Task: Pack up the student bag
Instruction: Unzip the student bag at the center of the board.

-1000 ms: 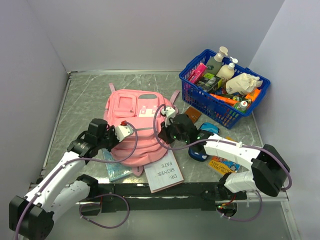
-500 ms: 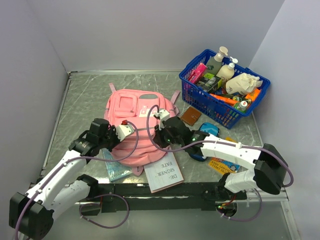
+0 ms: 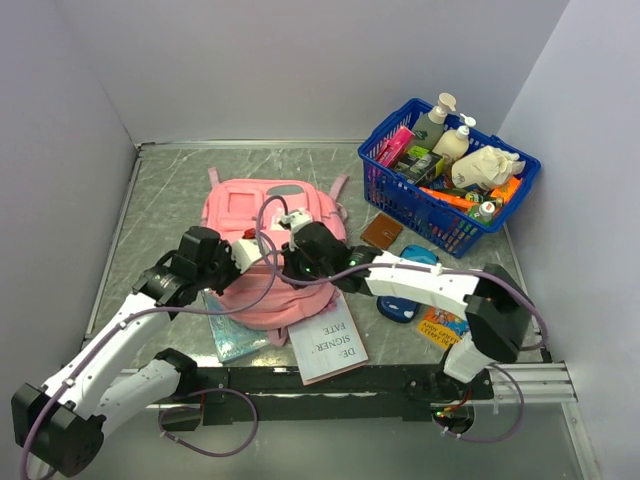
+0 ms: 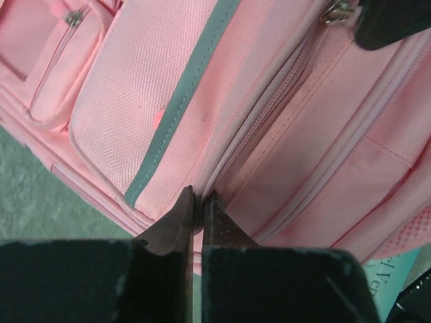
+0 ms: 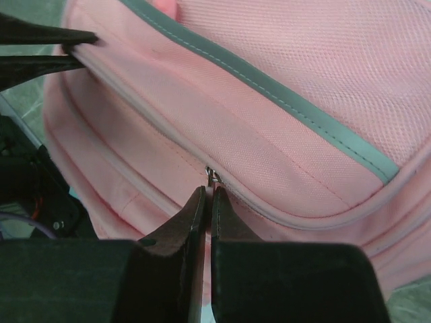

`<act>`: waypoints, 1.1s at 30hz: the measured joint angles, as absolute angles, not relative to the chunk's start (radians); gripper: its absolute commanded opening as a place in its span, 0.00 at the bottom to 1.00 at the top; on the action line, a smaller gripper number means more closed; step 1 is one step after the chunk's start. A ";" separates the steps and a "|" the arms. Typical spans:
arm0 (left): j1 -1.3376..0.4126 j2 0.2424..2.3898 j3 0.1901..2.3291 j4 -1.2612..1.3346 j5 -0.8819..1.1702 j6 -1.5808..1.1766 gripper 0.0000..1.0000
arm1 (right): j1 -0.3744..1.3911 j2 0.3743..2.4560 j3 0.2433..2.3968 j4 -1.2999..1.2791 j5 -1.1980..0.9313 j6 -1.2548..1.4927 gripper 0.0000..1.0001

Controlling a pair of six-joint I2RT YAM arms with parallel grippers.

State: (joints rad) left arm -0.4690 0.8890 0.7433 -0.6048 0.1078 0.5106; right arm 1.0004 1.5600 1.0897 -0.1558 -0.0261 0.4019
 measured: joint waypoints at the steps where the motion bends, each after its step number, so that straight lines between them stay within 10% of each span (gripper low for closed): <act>1: -0.474 0.889 0.756 -0.621 0.096 0.508 0.01 | 1.001 1.582 1.109 -0.165 -0.028 0.400 0.00; 33: -0.576 0.810 0.683 -0.571 0.084 0.244 0.04 | 1.016 1.679 1.086 0.123 -0.313 0.358 0.00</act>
